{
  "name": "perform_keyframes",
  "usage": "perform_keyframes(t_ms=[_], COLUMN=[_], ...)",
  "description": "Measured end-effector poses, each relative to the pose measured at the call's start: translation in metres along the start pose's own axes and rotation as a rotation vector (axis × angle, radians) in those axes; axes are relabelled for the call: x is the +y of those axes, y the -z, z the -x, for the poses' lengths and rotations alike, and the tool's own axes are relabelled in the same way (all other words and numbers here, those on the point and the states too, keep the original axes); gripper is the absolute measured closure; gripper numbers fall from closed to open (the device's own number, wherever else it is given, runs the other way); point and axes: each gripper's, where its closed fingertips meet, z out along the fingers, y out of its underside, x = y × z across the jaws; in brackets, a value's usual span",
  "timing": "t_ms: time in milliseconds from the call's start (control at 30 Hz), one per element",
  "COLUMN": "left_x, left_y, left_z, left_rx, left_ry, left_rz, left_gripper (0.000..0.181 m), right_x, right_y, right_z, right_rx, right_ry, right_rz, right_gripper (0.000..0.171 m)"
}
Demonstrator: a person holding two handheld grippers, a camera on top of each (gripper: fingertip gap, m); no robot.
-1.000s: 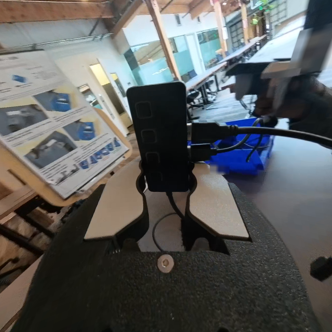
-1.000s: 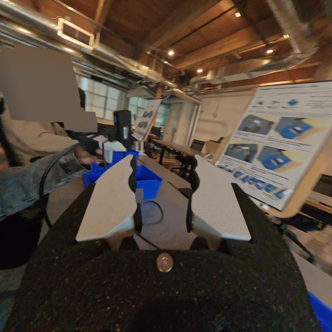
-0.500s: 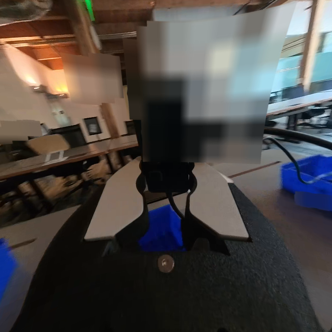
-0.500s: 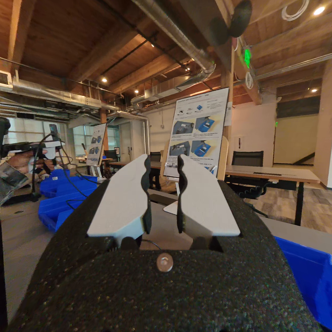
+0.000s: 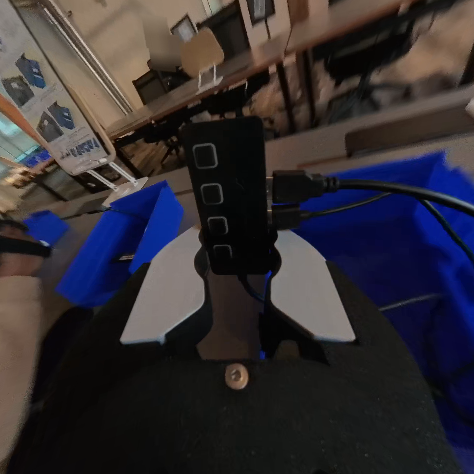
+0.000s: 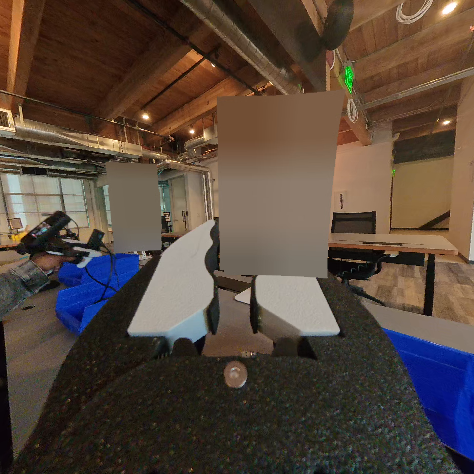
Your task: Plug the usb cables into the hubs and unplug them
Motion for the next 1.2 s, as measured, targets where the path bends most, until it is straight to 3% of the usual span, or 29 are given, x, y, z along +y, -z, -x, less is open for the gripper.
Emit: perform_keyframes(t_ms=[100, 500, 733, 933, 1067, 1133, 1200], left_x=[0.018, 0.096, 0.072, 0.034, -0.011, -0.023, -0.026], left_y=[-0.017, -0.057, -0.049, -0.026, 0.025, 0.062, 0.09], left_z=[-0.025, -0.093, -0.088, -0.087, -0.147, -0.194, -0.236], left_rx=[0.027, 0.249, 0.218, 0.251, 0.526, 0.717, 0.81], left_ry=[-0.127, -0.197, -0.225, -0.157, -0.21, -0.325, -0.45], left_rz=[0.112, 0.436, 0.294, 0.139, -0.093, -0.185, -0.231], left_gripper=[0.135, 0.134, 0.122, 0.124, 0.126, 0.124, 0.124], right_x=[0.004, 0.006, 0.019, 0.02, 0.021, 0.022, 0.025], right_y=[-0.001, 0.004, -0.001, 0.0, -0.001, -0.001, -0.002], right_z=[-0.001, -0.011, -0.009, -0.008, -0.006, -0.003, -0.001], right_rx=[0.006, 0.03, 0.03, 0.026, 0.021, 0.013, 0.003], right_ry=[0.0, -0.021, 0.01, -0.002, 0.0, -0.001, 0.001], right_rz=[0.02, 0.021, 0.086, 0.098, 0.103, 0.112, 0.127], right_gripper=[0.149, 0.151, 0.15, 0.15, 0.15, 0.15, 0.15])
